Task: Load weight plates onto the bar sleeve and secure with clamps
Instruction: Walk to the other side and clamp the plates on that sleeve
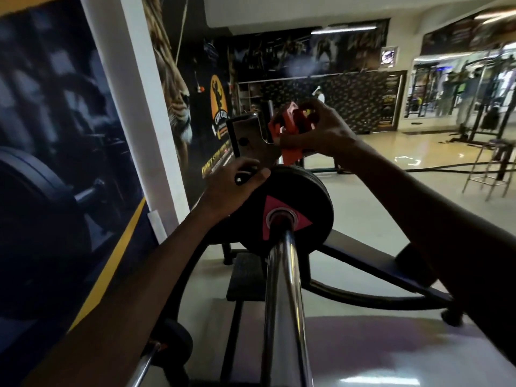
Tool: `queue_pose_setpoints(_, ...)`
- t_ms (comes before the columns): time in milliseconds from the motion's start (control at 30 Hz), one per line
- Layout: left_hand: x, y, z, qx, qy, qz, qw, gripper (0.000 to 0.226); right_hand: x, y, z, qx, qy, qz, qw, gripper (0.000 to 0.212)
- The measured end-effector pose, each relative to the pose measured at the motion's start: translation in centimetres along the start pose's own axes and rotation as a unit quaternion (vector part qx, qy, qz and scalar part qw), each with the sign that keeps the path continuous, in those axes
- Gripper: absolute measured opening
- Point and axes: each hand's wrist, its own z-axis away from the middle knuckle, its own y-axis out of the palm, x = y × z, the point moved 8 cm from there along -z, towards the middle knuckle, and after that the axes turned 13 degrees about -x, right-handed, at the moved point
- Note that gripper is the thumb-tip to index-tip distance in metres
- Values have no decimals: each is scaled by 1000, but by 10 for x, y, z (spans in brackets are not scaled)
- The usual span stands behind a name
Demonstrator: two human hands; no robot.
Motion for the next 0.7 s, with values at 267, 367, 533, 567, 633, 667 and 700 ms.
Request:
queue_pose_setpoints(267,-56,-4,40,65,-8,158,985,81,15,3,103,-20,123,-54,991,102)
queue_pose_setpoints(367,-76,-13,55,37,36,115,992,100,30,3,135,32,187,-120,975,81)
queue_pose_setpoints(533,-105,-40,85,-14,56,108,993,64,51,-17,183,53,207,-96,972,77)
queue_pose_setpoints(567,-110,-46,93,-12,55,107,993,55,58,-21,195,78,196,-89,973,71)
queue_pose_setpoints(633,-113,-57,107,6,30,121,992,47,69,-30,220,124,169,-101,973,49)
queue_pose_setpoints(667,-114,-62,115,18,18,136,990,48,71,-35,231,140,161,-117,970,36)
queue_pose_setpoints(700,-118,-68,124,31,10,150,988,49,74,-41,243,148,158,-141,966,29)
